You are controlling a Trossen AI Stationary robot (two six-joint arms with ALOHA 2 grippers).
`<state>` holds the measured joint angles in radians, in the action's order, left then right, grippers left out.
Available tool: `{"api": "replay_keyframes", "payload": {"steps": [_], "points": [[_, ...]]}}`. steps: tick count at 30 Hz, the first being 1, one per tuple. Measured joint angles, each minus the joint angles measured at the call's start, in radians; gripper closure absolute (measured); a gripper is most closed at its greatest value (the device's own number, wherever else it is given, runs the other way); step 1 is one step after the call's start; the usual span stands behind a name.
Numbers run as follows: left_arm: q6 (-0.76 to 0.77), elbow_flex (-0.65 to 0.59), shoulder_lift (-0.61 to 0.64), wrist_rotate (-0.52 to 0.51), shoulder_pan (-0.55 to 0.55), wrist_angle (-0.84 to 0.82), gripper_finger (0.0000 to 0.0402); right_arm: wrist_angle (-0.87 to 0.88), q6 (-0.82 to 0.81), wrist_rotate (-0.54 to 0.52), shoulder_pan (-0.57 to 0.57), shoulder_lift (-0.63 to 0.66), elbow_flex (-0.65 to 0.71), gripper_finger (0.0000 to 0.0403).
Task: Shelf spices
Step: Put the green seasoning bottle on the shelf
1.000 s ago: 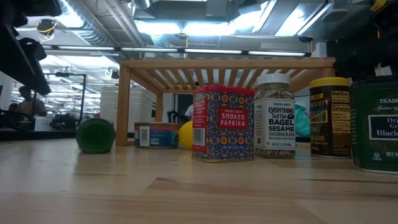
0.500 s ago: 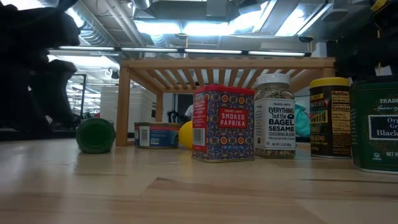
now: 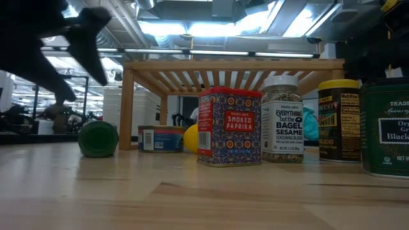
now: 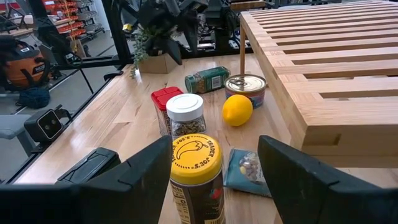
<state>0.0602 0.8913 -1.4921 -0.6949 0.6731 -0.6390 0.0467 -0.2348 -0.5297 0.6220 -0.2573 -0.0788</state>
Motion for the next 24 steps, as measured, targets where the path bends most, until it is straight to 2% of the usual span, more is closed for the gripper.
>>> {"api": "replay_keyframes", "payload": {"steps": [3,5,8,15,19,24], "points": [[-0.111,0.004,0.000,0.017,-0.045,-0.005,0.0169,0.000,0.000,0.000,0.000,0.000,0.000,0.0159],[-0.144,0.004,0.000,0.072,-0.083,-0.013,0.0169,0.000,0.000,0.000,0.000,0.000,0.000,0.0159],[-0.147,0.004,0.000,0.177,-0.139,-0.033,0.0169,0.001,0.000,0.011,0.000,0.000,0.000,0.0159],[-0.251,0.004,0.000,0.296,-0.211,-0.033,0.0169,0.001,0.000,0.030,0.000,0.000,0.000,0.0159],[-0.259,0.004,0.000,0.383,-0.241,-0.032,0.0169,0.001,0.000,0.035,0.000,0.000,0.000,0.0159],[-0.341,0.004,-0.002,0.407,-0.266,-0.031,0.0169,0.001,0.000,0.053,0.000,0.000,0.000,0.0159]]}}
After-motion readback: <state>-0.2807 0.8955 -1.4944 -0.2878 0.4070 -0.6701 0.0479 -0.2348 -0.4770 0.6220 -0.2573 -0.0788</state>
